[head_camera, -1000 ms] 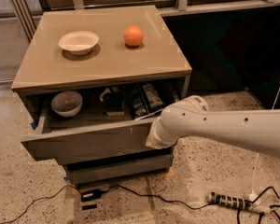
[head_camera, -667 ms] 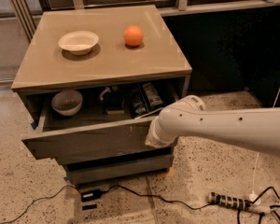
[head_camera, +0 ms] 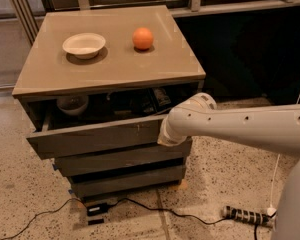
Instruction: Close top drawer
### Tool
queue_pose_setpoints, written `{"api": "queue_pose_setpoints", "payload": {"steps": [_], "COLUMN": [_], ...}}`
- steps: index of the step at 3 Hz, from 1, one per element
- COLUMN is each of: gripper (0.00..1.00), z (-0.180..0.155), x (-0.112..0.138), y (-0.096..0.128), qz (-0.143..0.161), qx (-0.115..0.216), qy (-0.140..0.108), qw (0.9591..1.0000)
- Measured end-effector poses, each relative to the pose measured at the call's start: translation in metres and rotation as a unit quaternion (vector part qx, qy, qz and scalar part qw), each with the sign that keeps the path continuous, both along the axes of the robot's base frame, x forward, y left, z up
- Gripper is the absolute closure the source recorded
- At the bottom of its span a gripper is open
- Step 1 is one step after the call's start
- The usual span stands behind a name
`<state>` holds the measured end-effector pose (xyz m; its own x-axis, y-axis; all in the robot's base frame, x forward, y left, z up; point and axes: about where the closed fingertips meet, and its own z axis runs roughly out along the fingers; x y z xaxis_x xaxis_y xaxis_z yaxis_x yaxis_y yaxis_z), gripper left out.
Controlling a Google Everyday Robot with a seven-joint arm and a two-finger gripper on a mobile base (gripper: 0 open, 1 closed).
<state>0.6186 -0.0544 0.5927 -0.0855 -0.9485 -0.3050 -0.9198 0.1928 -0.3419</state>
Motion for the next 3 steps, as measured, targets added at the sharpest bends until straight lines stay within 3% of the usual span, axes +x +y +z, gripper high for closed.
{"api": "queue_pose_setpoints", "payload": {"steps": [2,3], "gripper": [1.00,1.00], "z": [0.014,0.021], "x": [0.032,0.059], "y": [-0.001,0.000], "qz": [0.000,-0.004], "qx": [-0.012,-0.021], "qy": [-0.033,-0.058], "qw": [0.9994,0.9981]}}
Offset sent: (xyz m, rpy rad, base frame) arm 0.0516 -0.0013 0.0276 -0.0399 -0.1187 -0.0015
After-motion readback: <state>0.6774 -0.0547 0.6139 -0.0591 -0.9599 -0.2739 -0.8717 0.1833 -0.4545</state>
